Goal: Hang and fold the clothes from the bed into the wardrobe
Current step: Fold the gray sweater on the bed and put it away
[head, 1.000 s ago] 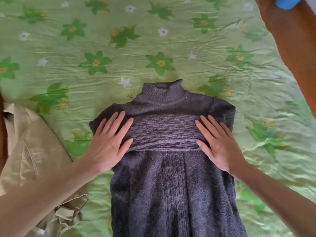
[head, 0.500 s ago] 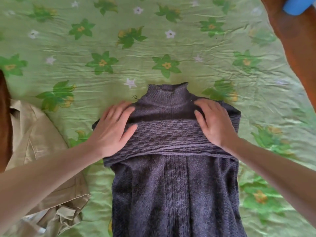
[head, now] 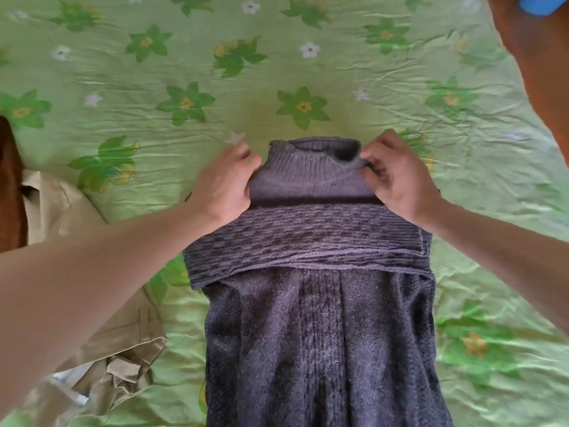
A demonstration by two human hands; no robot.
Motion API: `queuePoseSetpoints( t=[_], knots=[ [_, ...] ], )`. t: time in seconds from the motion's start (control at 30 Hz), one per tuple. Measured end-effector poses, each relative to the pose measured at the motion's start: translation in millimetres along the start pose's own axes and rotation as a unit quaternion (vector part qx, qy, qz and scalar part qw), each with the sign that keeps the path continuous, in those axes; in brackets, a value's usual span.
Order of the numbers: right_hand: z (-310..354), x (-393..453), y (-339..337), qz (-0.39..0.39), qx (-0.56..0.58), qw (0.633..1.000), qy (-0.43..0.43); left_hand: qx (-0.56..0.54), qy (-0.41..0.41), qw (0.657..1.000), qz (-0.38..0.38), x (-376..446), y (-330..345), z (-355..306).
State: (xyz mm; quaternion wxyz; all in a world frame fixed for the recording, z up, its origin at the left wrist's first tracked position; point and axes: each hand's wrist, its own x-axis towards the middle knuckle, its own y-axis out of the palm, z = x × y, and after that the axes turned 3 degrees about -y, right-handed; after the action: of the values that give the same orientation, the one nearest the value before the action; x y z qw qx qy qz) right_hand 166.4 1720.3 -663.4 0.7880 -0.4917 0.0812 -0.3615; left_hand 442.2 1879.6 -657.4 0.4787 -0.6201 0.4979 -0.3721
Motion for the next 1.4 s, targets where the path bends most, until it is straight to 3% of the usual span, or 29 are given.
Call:
queuePoseSetpoints(
  t=[0.1,0.23,0.3,0.43,0.53,0.67,0.83,0.97,1.27,1.33,1.4],
  knots=[
    [3,-43,-16,-0.017,-0.091,0.994,-0.065,0.119,0.118,0.985,-0.031,-33,0,10],
    [-7,-96,-6,0.126,-0.207,0.954,-0.177,0.145,0.128,0.981,0.016,-68,16,17],
    [-10,-108,2,0.177,-0.201,0.953,-0.143,0.153,0.113,0.981,0.039,-82,27,14],
    [9,-116,12,0.163,-0.137,0.975,-0.059,0.152,0.141,0.976,0.062,-102,40,-11],
    [19,-125,18,0.198,-0.195,0.959,-0.044,0.141,0.163,0.971,0.107,-120,51,-23],
    [19,-149,21,0.261,-0.234,0.937,0.000,0.124,0.095,0.982,0.104,-142,59,-35],
    [48,-202,20,0.215,-0.174,0.955,0.104,0.049,-0.004,0.997,0.056,-195,70,-64],
    [68,-281,24,0.193,-0.143,0.952,0.188,0.028,-0.039,0.997,0.057,-273,94,-75],
    [135,-399,31,0.087,-0.065,0.959,0.263,-0.008,-0.104,0.994,0.021,-412,101,-95],
    [148,-425,34,0.064,-0.057,0.958,0.274,-0.035,-0.174,0.984,0.014,-435,100,-107],
    [161,-445,31,0.030,-0.027,0.953,0.299,-0.091,-0.292,0.952,-0.013,-450,100,-121]
  ],
)
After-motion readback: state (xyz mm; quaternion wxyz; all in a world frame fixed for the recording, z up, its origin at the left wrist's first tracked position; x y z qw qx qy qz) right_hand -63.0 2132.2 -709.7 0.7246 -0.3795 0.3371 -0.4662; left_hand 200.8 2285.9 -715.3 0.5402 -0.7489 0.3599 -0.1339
